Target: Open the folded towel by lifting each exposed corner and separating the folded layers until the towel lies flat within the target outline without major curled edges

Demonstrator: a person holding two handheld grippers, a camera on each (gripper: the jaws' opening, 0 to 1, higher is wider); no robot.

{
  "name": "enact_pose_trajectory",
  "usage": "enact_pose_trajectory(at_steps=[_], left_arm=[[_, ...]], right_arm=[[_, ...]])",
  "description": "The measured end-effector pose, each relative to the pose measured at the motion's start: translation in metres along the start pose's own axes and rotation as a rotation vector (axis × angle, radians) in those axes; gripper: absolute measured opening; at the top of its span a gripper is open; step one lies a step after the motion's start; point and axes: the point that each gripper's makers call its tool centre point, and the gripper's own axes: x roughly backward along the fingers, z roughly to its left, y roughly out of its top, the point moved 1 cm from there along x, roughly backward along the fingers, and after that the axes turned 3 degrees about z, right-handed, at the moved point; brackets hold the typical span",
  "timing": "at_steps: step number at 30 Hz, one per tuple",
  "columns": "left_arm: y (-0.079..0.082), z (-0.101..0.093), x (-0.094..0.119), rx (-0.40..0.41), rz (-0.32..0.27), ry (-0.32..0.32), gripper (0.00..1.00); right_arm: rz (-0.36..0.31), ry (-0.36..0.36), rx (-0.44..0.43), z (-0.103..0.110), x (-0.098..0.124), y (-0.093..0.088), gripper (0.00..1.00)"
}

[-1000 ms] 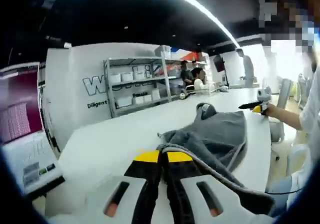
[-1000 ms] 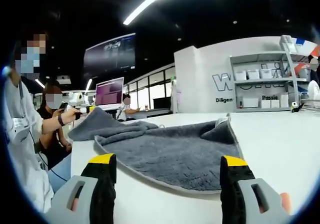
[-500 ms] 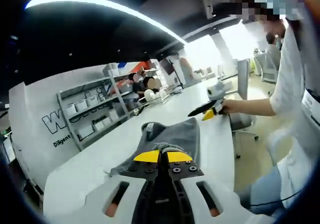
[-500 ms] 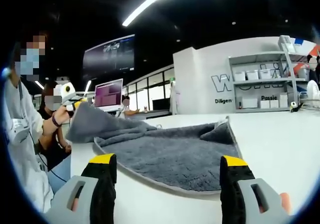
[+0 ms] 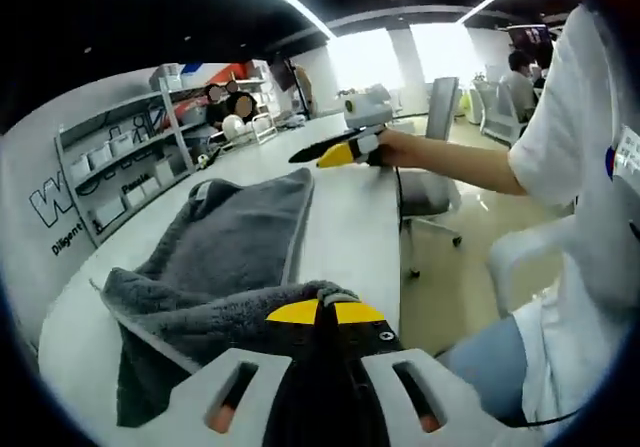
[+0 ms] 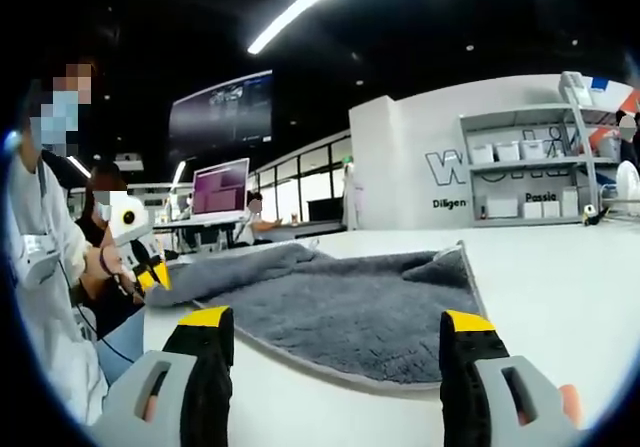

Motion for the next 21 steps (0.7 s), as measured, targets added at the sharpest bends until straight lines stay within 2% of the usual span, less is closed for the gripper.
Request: enact_pose_trajectory(at_steps=[12,21], left_arm=[[-0.007,-0.006,0.0,0.03,0.021,-0.001,0.04],[-0.015,-0.006,0.017,0.084,0.051,0.042,0.2]], right_arm=[[-0.013,0.005,-0.007,0.0,0.001,0.002,0.86],[-0.014,0.009,-0.004,0.001,0.001,0.001,0.86]])
